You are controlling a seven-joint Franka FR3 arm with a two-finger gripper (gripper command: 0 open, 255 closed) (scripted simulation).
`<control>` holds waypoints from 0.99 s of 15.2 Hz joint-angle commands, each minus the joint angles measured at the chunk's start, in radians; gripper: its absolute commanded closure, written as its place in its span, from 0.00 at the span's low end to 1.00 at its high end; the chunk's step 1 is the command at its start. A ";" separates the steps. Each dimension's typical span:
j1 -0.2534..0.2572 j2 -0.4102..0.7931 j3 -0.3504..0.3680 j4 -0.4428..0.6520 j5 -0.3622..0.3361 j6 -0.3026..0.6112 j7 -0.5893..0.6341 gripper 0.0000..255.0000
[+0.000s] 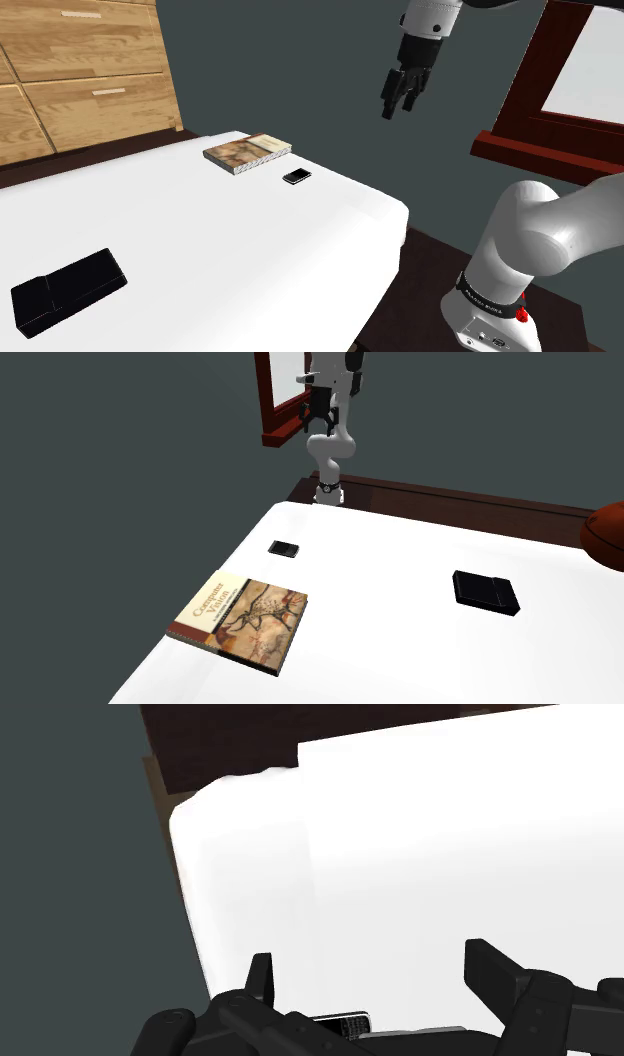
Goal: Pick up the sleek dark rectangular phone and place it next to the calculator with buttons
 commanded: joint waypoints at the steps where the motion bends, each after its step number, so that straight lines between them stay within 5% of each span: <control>1: 0.000 0.000 0.000 0.000 0.000 0.000 0.000 0.00; 15: -0.145 0.432 0.168 0.039 0.078 0.354 0.558 0.00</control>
